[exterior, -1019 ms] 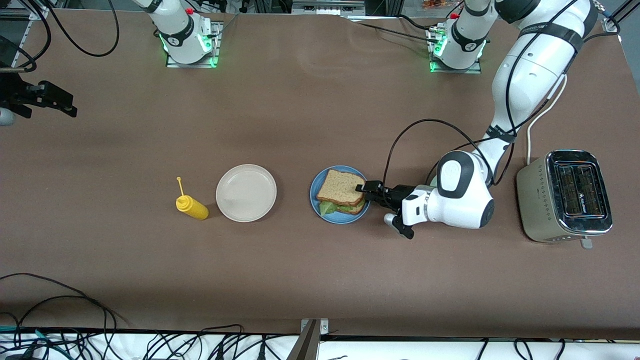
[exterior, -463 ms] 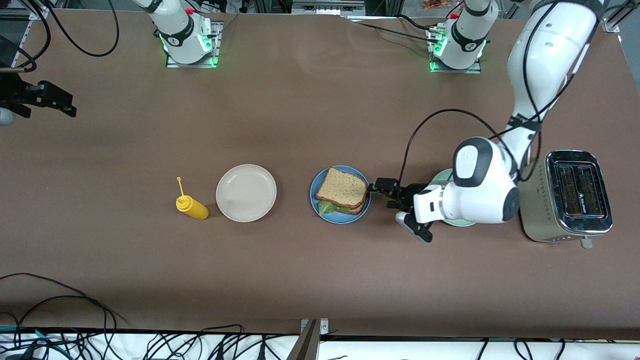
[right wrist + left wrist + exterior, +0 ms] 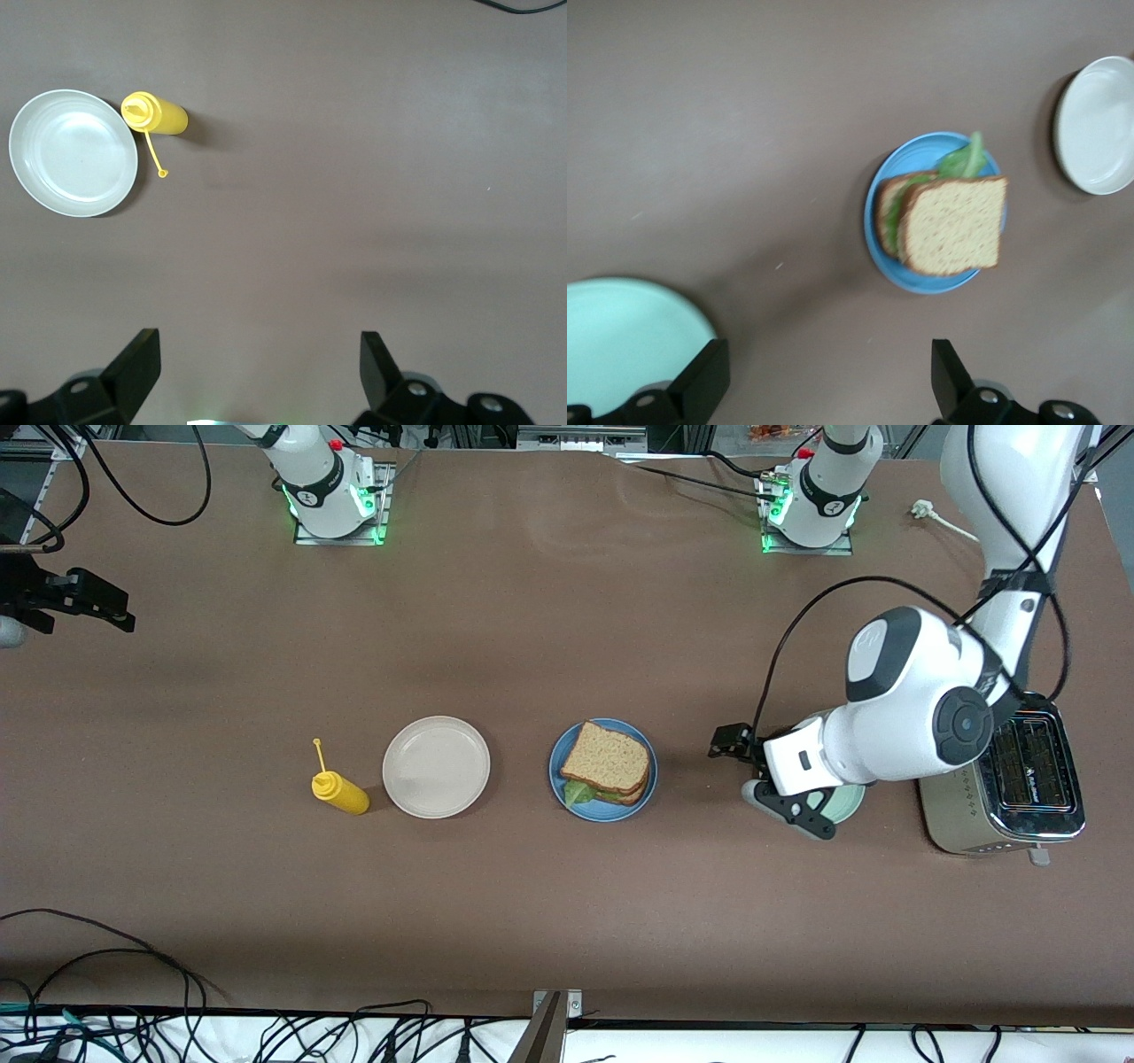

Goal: Make sandwich in blue plate with both arms

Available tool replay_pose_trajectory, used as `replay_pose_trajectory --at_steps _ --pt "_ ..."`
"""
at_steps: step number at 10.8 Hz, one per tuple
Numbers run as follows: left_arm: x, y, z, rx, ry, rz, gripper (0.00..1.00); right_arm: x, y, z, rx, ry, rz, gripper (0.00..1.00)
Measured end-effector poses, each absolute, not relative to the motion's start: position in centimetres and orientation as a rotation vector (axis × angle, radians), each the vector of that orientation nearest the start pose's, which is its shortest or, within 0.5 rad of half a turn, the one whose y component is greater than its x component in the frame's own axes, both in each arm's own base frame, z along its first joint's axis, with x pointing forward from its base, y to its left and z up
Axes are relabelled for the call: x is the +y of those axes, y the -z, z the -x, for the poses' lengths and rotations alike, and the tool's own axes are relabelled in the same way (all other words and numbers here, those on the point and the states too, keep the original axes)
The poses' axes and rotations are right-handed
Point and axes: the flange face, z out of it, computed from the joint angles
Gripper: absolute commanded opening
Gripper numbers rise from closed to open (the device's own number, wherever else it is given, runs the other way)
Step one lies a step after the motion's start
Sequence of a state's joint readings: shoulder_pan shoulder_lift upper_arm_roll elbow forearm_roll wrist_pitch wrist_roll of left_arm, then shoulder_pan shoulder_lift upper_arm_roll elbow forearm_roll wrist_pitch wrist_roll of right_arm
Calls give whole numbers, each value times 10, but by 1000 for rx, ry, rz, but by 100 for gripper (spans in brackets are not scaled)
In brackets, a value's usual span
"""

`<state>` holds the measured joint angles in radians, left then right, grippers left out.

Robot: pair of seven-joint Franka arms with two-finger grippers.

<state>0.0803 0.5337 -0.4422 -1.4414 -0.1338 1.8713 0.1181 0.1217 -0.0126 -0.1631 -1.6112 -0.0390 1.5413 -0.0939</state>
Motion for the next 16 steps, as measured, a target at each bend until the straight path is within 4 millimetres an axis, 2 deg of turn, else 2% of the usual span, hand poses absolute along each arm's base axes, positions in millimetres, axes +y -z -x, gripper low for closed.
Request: replay_pose_trajectory --at_steps 2,4,7,8,10,13,16 --pt "-169 -438 -657 593 -169 3357 100 -28 -610 -546 -83 -95 3172 100" --pt "-133 -484 -650 551 -82 3235 100 -28 -610 -546 -83 -95 3174 100" --pt "-90 -546 -635 419 53 3149 100 -29 -613 -545 -80 -103 3176 100" --pt "-75 -561 -627 369 62 3137 100 -30 -615 -543 -75 -116 3176 100" --pt "-55 -587 -597 307 -14 3131 100 -34 -617 -541 -64 -126 3175 100" --pt "-49 -614 -551 283 -110 3113 100 -35 -616 -542 -62 -128 3175 100" --pt "-47 -610 -529 266 -155 3103 100 -35 -613 -544 -62 -138 3175 100"
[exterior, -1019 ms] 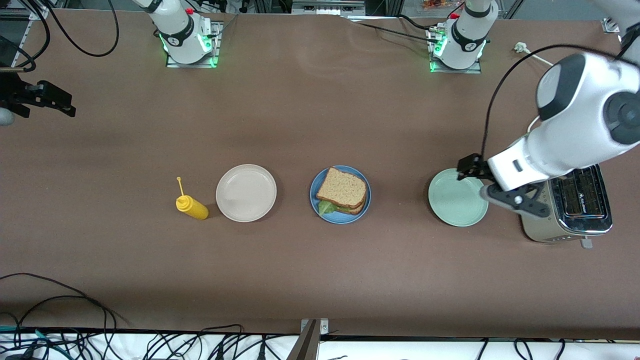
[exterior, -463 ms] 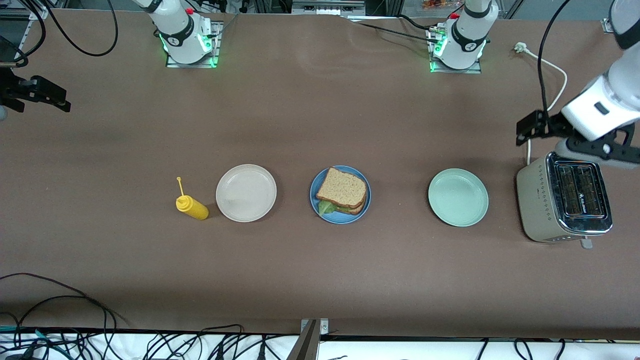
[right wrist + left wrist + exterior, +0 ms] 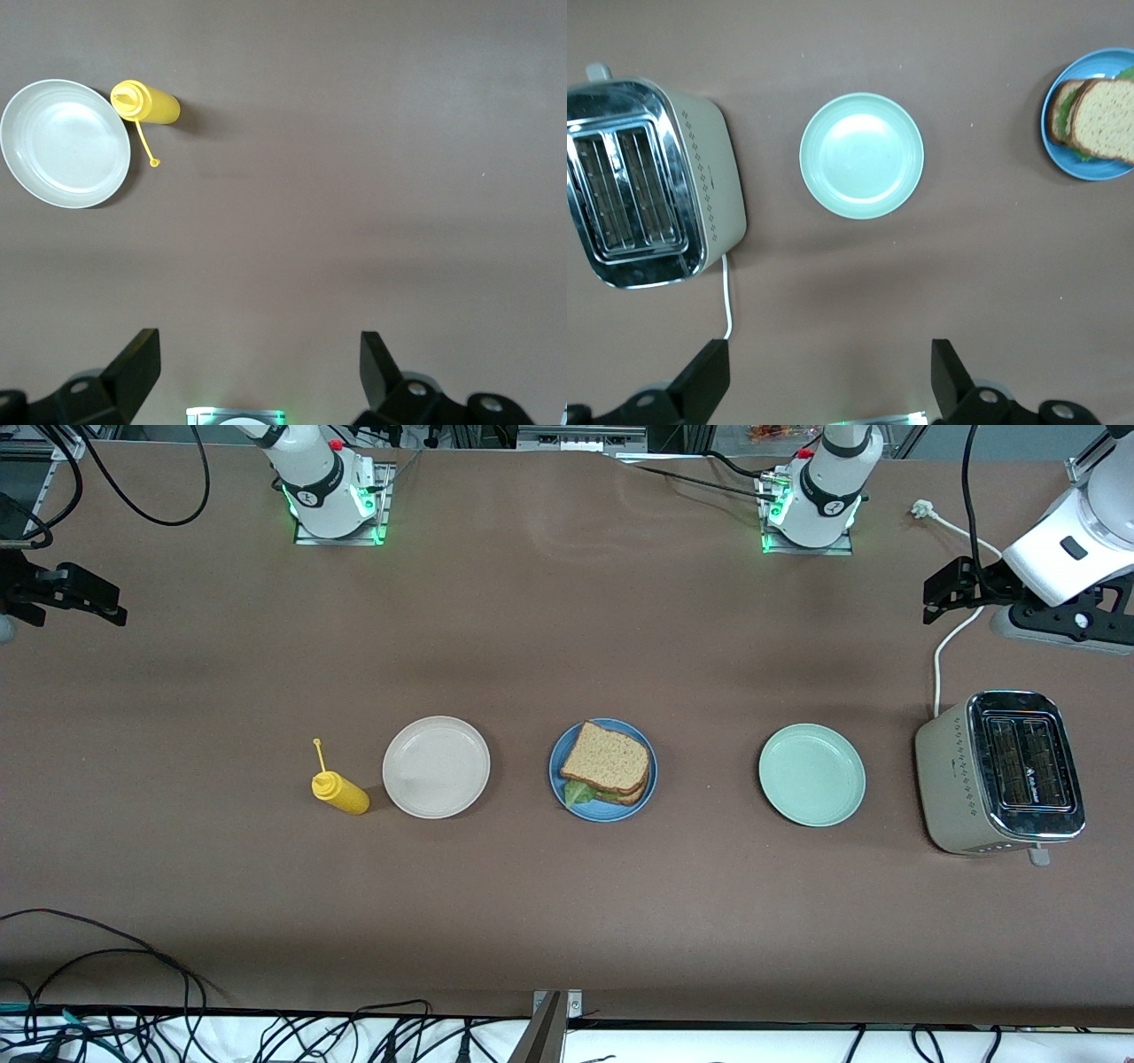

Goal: Make sandwich in blue plate with both arms

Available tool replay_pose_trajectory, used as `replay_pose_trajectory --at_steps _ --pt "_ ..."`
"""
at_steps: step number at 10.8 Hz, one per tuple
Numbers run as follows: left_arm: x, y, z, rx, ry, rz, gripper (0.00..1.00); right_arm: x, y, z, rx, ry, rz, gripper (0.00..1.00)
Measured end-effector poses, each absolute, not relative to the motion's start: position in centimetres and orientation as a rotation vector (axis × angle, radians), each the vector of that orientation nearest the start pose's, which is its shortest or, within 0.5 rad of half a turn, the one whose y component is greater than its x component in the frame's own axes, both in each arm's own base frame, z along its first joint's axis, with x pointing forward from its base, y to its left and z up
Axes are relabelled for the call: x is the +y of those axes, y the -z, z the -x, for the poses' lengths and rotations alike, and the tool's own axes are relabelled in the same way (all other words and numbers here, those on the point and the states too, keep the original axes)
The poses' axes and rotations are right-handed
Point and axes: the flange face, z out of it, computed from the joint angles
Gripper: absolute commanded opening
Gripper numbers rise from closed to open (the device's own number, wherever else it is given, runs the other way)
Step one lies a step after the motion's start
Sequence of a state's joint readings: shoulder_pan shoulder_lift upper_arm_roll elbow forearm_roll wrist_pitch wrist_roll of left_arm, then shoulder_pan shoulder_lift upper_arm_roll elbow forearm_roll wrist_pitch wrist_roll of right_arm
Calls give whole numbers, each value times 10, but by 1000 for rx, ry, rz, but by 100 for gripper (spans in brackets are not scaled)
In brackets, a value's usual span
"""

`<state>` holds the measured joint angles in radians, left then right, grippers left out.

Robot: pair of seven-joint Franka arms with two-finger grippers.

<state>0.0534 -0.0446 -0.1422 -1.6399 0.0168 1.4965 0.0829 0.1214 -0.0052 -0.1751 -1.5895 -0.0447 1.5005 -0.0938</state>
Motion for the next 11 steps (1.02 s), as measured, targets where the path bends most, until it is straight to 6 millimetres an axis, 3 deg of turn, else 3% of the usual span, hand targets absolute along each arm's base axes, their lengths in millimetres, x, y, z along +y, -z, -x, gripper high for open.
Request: replay_pose_trajectory --at_steps 3,9,11 --pt "-47 -605 -525 265 -176 3100 100 -32 -611 -545 -70 -145 3175 100" --pt "-46 -603 -529 257 -177 3121 100 -6 -606 -548 -193 -160 3167 100" --pt "-37 -602 -531 222 -183 3150 100 -2 -603 -549 -209 -167 3166 100"
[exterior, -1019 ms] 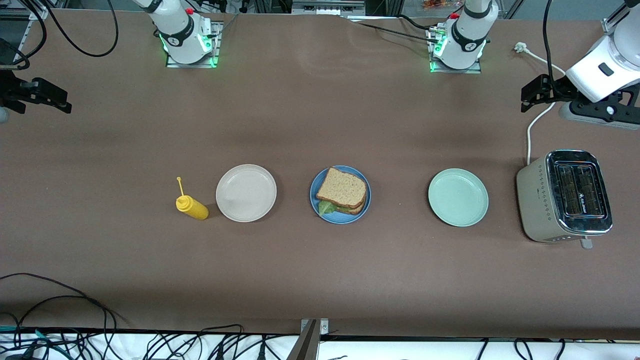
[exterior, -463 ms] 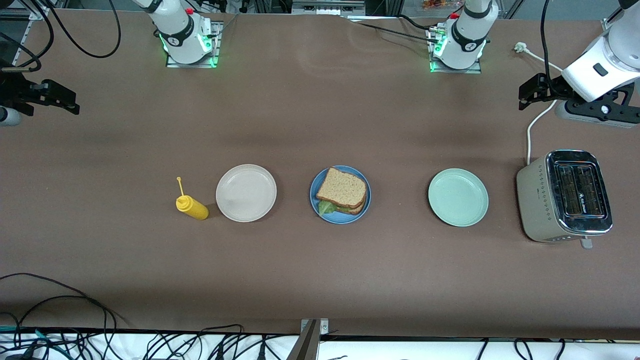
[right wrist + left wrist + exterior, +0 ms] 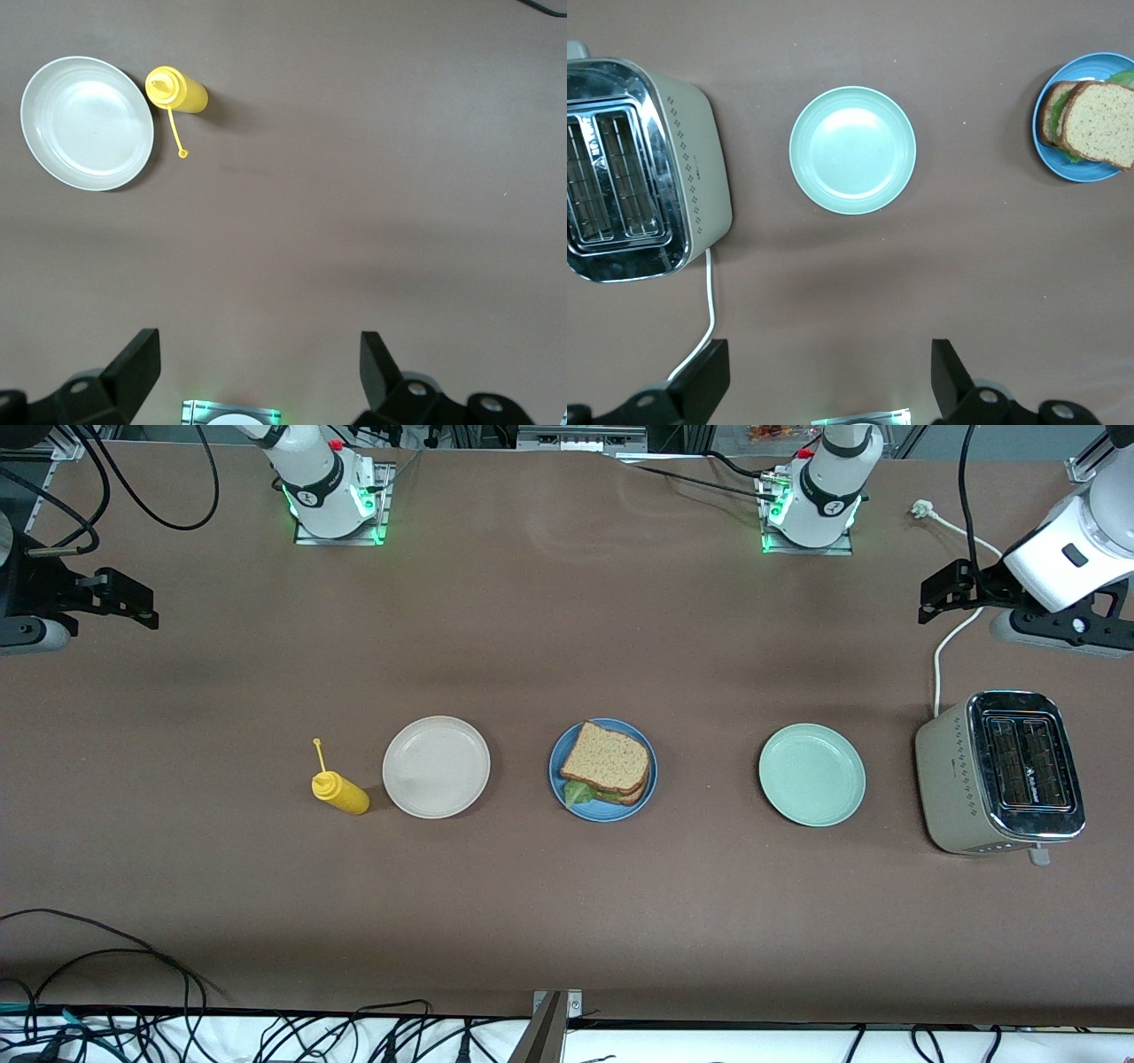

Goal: Make sandwich in blue plate with both arms

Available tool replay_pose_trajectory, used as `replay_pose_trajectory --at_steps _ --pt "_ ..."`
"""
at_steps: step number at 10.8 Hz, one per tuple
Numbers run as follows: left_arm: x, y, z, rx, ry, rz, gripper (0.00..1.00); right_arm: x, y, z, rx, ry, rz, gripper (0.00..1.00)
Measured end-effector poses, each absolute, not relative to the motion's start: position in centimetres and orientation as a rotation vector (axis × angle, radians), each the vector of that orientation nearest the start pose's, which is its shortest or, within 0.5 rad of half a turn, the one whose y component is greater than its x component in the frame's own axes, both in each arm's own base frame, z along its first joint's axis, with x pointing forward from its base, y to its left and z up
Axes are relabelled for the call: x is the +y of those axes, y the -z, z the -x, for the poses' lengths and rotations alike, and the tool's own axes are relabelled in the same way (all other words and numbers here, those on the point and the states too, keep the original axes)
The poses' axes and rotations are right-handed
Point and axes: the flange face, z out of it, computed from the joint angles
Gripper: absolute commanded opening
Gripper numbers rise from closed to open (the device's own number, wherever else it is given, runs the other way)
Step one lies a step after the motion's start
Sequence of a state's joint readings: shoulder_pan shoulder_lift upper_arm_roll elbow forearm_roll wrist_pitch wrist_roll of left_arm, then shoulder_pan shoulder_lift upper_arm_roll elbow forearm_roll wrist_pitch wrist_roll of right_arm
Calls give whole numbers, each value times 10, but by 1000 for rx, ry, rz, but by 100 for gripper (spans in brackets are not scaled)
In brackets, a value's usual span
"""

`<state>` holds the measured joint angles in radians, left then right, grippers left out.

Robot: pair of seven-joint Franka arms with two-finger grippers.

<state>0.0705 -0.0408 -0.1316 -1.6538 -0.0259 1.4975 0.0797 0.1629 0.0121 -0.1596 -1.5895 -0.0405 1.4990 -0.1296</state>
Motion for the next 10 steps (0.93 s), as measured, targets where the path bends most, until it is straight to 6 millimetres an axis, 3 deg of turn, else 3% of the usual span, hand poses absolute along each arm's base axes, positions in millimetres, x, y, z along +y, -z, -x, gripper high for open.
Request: replay_pose_trajectory --at_steps 3,10 --pt "-26 -602 -532 189 -182 3157 100 -2 -599 -551 -236 -177 3164 100" --pt "-26 -602 -532 188 -182 3159 100 -5 -598 -554 -275 -180 3160 100"
